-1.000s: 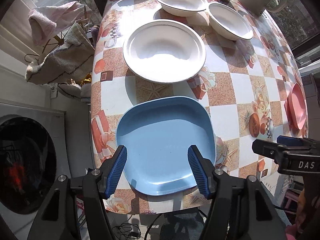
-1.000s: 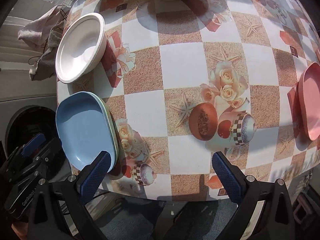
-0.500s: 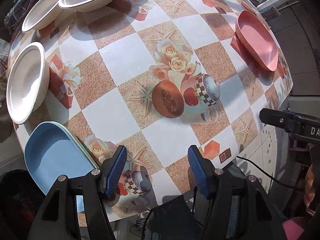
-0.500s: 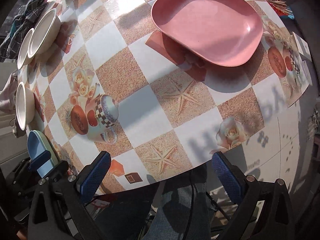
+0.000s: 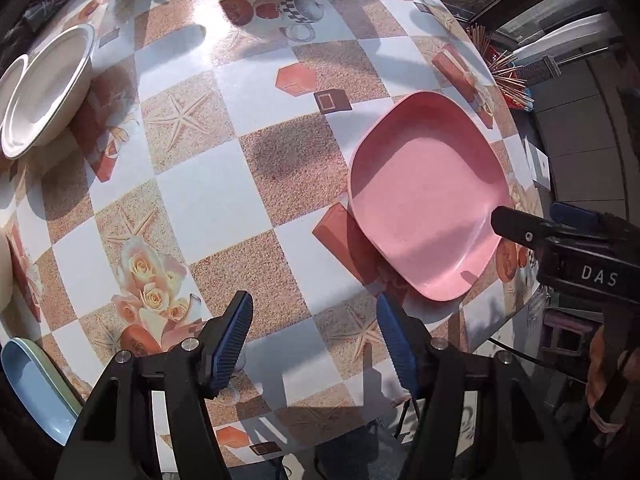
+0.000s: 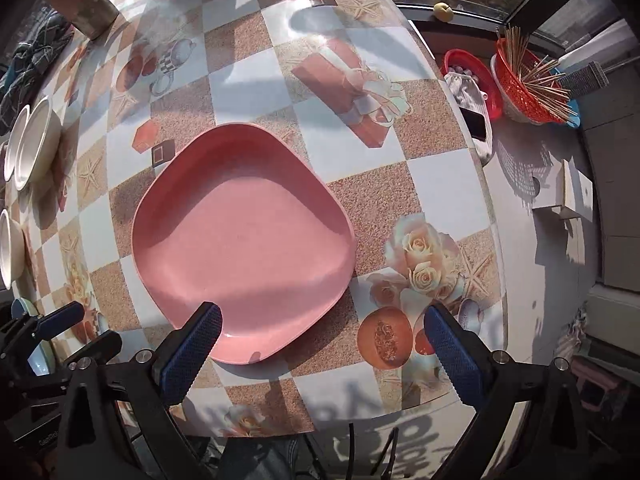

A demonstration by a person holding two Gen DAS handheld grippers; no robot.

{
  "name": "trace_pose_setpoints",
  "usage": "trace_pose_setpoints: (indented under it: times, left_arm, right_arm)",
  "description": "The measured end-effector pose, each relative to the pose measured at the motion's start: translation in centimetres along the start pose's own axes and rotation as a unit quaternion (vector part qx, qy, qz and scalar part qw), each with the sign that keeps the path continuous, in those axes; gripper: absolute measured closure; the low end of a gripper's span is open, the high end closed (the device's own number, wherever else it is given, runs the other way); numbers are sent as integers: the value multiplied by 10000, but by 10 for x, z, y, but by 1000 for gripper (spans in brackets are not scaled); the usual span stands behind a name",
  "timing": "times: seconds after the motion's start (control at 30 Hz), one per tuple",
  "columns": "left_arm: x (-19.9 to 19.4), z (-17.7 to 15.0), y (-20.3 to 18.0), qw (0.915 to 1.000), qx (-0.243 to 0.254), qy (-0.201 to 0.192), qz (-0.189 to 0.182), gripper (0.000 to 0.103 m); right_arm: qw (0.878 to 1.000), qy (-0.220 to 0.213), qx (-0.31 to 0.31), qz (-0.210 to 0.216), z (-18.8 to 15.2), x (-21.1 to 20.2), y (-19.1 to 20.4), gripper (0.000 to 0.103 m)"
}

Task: Organize plates and bowls
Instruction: 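Move both grippers over to the pink plate, then grasp the pink plate rim with the left gripper while the right gripper grasps it too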

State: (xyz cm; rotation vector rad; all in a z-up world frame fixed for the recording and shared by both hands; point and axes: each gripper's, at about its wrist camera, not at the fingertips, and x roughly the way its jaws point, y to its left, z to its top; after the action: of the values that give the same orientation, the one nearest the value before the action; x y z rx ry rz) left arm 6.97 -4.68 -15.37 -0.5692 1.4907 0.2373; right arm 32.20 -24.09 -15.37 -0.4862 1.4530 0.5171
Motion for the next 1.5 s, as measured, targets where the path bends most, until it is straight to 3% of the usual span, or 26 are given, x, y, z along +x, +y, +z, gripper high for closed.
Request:
trace_pose_setpoints:
  times: [0.2, 0.43, 0.73, 0.93, 1.1, 1.23, 1.33, 1.5]
  left_arm:
    - [25, 18, -29, 9993, -344, 117, 124, 34]
    - [43, 28, -31, 9972, -609, 336, 286, 34]
    - [40, 26, -32, 9980, -302, 230, 506, 32]
    - [35, -8, -8, 9978, 81, 235, 620, 31]
    - [27, -46, 39, 9965, 209, 205, 781, 31]
    - [16, -63, 65, 9962, 200, 135, 835, 31]
    - [2, -67, 77, 9964, 243, -74, 807, 31]
    - [-3, -44, 68, 9944, 465, -321, 893, 31]
  right_arm:
    - [9987, -124, -500, 19, 21, 19, 6, 1]
    - [9976, -5, -689, 112, 32, 40, 10, 1]
    - [9944, 212, -871, 568, 11, 52, 47, 1]
    - [9890, 500, -521, 1292, -21, 49, 90, 1]
    - [9755, 935, -97, 1989, -51, 56, 137, 1]
    - [9836, 573, -4, 1710, -57, 35, 147, 1]
    - [9868, 457, 380, 1504, -50, 32, 118, 1]
    - [9908, 545, 779, 964, -42, 38, 83, 1]
